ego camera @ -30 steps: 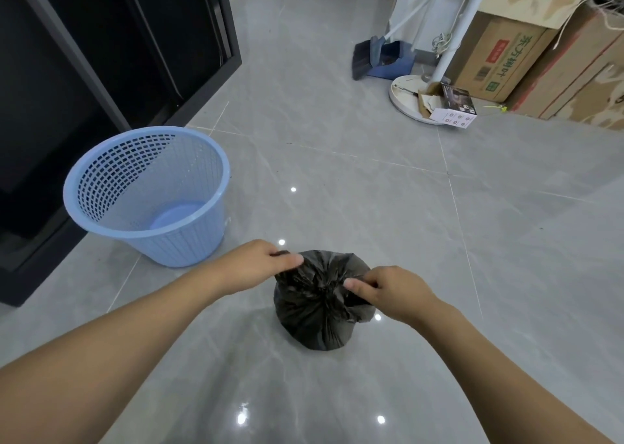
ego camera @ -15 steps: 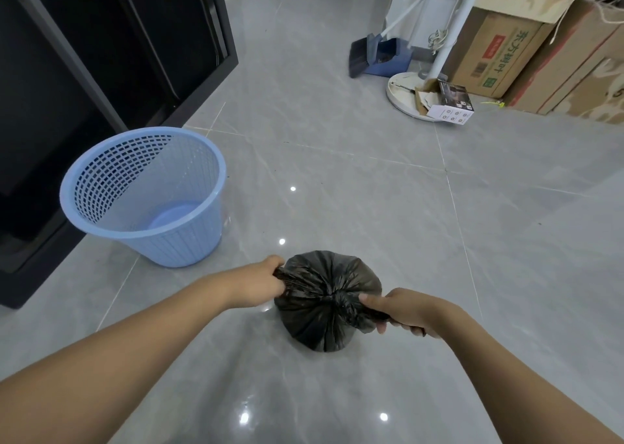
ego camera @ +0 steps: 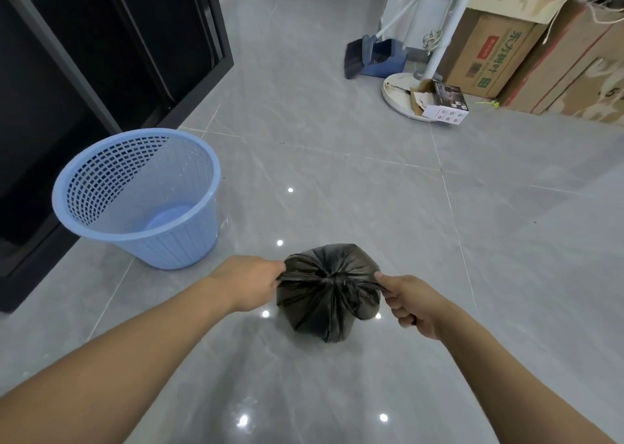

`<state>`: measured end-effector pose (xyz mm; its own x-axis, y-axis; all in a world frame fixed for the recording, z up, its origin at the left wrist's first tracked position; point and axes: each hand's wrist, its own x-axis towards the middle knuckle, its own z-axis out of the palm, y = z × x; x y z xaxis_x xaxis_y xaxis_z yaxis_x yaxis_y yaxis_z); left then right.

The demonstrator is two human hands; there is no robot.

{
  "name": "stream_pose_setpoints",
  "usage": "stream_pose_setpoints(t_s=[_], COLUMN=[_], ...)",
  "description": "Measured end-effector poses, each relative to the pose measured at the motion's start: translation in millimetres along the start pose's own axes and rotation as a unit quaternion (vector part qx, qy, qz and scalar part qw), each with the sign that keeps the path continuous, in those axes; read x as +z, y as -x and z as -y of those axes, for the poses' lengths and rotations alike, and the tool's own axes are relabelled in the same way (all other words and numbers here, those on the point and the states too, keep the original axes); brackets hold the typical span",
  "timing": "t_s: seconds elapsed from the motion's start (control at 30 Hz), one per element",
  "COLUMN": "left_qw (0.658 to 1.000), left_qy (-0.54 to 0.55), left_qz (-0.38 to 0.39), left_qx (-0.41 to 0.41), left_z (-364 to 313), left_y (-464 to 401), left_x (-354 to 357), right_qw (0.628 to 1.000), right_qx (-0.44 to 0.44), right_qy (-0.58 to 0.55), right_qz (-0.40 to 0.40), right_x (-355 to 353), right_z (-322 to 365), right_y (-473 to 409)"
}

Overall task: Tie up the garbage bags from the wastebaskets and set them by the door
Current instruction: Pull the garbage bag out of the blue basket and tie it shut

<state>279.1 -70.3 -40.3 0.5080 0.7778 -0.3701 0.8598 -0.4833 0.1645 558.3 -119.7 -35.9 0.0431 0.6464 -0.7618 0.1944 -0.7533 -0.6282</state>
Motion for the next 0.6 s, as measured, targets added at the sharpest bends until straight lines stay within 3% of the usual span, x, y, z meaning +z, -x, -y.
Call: stream_pose_setpoints(t_s=[0.1,0.17,0.2,0.27,0.37,0.43,0.47,0.6], left_qw=[0.998,0.994,0.989,0.959,0.938,0.930,0.928,0.937], left_qy=[-0.066,-0.098,-0.110,-0.151,-0.149,-0.146,-0.146,-0.115], left_qz=[0.014,-0.011,-0.065,-0.176,-0.203,-0.221,-0.239,-0.278], left_qx=[0.004,0.036,0.073,0.163,0.239,0.252,0.247,0.176], left_z=[3.9,-1.3,-3.0,-2.2,-2.7,-9.9,-12.2,-6.0], left_y=[8.6,14.2,15.4,15.2,12.8,13.5,13.4,13.7], left_x=[-0.9,-1.5,-1.8,-4.8,-6.7,-8.9,-9.7,-8.9], right_qw=[0.979,0.914,0.875,0.818,0.773,0.780,0.800,0.924], right_qx=[0.013,0.032,0.022,-0.037,-0.110,-0.135,-0.145,-0.150], right_qy=[-0.200,-0.405,-0.482,-0.569,-0.623,-0.610,-0.580,-0.349], right_qz=[-0.018,0.015,0.045,0.077,0.043,0.041,0.045,0.038], right_x=[-0.5,-7.7,-9.4,-6.4,4.9,14.1,20.6,50.5], right_z=[0.4,5.3,7.3,8.8,12.1,17.1,19.7,21.5], right_y=[-9.2,-12.4,-11.5,-10.3,-16.5,-18.8,-18.4,-17.1])
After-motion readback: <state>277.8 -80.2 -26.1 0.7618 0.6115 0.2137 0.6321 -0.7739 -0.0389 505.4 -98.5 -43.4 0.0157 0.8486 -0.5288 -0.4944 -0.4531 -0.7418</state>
